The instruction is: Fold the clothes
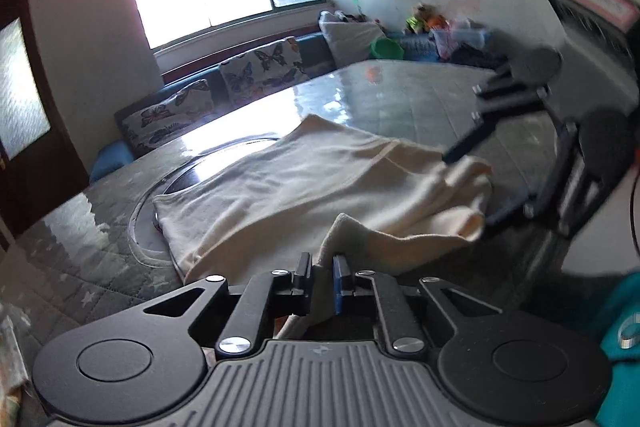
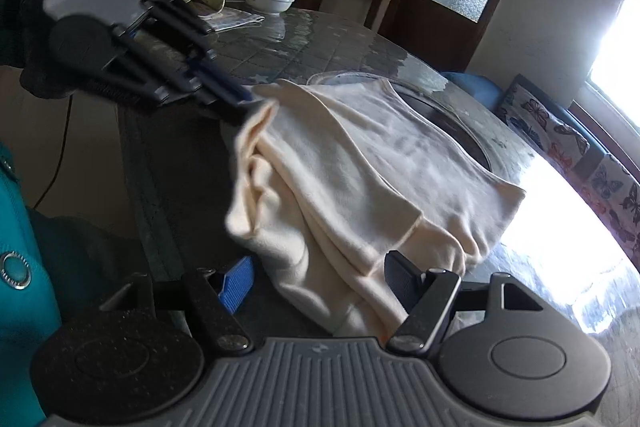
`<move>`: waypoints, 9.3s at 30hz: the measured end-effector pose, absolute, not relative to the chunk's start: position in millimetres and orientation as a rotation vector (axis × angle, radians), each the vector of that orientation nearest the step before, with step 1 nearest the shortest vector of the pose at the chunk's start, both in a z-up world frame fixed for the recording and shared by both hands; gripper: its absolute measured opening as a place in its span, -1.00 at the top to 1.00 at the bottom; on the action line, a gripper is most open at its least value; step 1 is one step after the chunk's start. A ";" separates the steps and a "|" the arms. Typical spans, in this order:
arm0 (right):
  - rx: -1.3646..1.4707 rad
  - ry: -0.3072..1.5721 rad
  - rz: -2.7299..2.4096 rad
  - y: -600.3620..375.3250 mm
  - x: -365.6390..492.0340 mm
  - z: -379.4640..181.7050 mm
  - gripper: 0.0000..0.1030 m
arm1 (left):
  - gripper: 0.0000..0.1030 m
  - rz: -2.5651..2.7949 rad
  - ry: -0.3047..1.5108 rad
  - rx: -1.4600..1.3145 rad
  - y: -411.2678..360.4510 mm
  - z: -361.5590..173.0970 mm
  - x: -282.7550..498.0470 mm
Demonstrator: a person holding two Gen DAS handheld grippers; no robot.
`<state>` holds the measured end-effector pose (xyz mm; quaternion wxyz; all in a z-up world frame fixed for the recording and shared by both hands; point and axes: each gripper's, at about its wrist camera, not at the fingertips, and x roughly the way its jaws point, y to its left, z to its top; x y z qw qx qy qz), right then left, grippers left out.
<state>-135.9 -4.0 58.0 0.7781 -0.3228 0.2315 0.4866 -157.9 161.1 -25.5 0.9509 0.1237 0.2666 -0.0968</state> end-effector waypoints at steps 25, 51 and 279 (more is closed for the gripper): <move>-0.499 0.657 1.088 12.9 -86.0 68.2 0.73 | 0.08 -0.227 0.587 0.349 183.0 -40.7 -177.1; -0.476 0.606 1.149 -47.0 -166.7 136.6 0.81 | 0.83 -0.309 0.520 0.205 174.5 16.5 -227.4; -0.286 0.736 0.851 91.2 29.3 43.2 0.12 | 0.03 0.053 0.671 -0.224 218.2 -20.2 -64.7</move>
